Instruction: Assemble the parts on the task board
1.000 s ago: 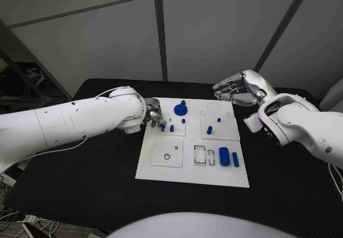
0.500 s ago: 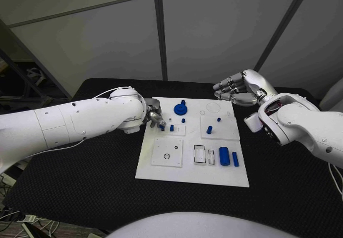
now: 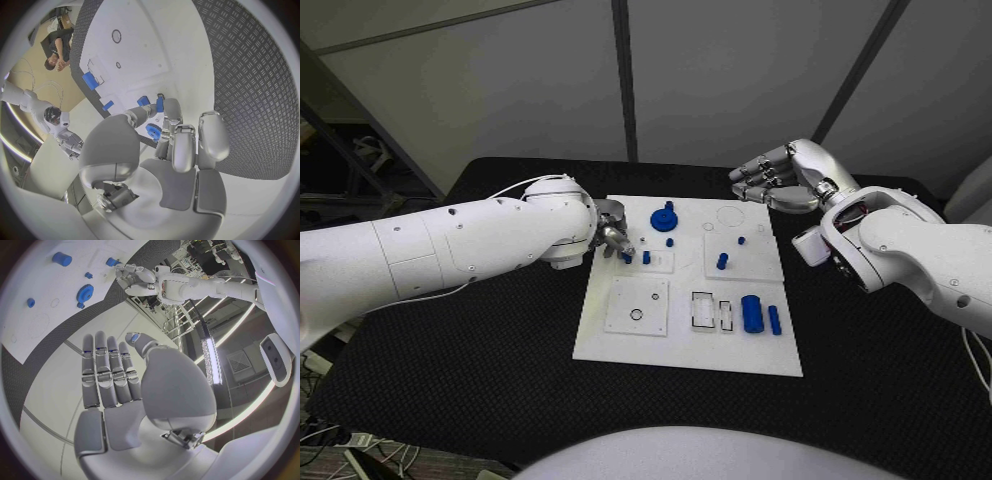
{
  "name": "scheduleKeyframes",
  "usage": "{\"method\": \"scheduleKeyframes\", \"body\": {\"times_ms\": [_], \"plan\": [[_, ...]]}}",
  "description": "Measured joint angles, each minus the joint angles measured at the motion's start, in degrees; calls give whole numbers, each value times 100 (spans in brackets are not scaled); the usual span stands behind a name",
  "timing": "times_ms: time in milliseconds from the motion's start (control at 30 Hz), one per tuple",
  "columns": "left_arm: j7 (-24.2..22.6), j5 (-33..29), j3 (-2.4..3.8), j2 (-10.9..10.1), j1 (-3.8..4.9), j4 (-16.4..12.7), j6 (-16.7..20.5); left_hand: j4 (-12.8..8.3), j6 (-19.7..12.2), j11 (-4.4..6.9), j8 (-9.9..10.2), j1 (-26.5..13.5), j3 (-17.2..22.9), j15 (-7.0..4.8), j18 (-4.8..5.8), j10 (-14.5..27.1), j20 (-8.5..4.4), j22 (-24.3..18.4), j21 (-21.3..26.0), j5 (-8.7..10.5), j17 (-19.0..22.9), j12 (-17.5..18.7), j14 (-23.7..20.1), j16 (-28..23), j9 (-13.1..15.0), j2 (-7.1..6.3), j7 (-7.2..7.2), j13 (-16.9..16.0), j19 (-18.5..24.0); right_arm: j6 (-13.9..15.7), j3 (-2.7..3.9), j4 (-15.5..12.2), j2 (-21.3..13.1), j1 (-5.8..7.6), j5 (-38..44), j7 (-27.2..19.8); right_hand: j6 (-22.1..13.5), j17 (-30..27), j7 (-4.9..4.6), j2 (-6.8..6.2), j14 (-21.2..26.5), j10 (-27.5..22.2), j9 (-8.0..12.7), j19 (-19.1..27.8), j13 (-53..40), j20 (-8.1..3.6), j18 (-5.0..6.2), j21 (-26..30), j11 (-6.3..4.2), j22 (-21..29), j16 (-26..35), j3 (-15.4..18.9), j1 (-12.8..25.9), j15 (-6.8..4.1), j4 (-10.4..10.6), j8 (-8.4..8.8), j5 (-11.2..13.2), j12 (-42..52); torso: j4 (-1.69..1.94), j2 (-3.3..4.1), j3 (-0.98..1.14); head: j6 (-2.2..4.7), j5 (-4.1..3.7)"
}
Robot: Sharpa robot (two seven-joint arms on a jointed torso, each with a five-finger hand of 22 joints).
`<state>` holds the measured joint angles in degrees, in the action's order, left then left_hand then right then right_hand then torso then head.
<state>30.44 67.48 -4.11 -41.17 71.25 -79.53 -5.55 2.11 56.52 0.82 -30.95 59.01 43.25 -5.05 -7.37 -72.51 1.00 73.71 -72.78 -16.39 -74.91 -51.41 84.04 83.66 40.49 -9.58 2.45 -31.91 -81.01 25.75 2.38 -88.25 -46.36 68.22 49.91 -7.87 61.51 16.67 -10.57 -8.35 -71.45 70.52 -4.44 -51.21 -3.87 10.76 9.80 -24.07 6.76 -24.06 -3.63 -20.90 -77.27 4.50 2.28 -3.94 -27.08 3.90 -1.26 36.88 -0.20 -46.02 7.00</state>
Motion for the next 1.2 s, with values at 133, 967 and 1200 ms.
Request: {"method": "scheduleKeyframes", "body": {"times_ms": [133, 967, 1200], "plan": [[2, 18, 0, 5, -8, 3, -38, -6, 0, 0, -35, 0, 5, -17, 1, 0, -17, 8, -12, -22, 0, -23, 7, 0, 0, 0, 0, -8, -17, -1, 0, -3, -1, 0, 2, 0, 0, -1, 0, 0, 0, 0, 0, 0, 0, 0, 0, 0, 0, 0, 0, 0, 0, 0, 0, 0, 0, 0, 0, 0, 0, -1, -4], [12, 135, 10, 40, 9, 34, -231, -31, -1, -20, -81, -111, 30, -25, 1, -22, -17, 22, -12, -22, 0, -73, 1, 0, 23, 40, -42, -71, -16, -8, 0, -11, -10, 0, 3, 0, 0, -6, 0, 0, 0, 0, 0, 0, 0, 0, 0, 0, 0, 4, 0, 0, 0, 0, 0, 0, -21, 0, 1, 0, -2, -15, -7], [13, 135, 12, 71, 12, 96, -307, -265, -1, 1, -129, -376, 225, -28, 0, -43, -38, 46, -12, 67, 0, -141, -1, 0, 36, 31, -84, -130, -37, -8, 0, -24, -26, 0, 3, 0, 0, -8, 0, 0, 0, 0, 0, 0, 0, 0, 0, 0, 0, 4, 0, 0, 0, 0, 0, 0, -21, 0, 0, 0, 3, -21, -15]]}}
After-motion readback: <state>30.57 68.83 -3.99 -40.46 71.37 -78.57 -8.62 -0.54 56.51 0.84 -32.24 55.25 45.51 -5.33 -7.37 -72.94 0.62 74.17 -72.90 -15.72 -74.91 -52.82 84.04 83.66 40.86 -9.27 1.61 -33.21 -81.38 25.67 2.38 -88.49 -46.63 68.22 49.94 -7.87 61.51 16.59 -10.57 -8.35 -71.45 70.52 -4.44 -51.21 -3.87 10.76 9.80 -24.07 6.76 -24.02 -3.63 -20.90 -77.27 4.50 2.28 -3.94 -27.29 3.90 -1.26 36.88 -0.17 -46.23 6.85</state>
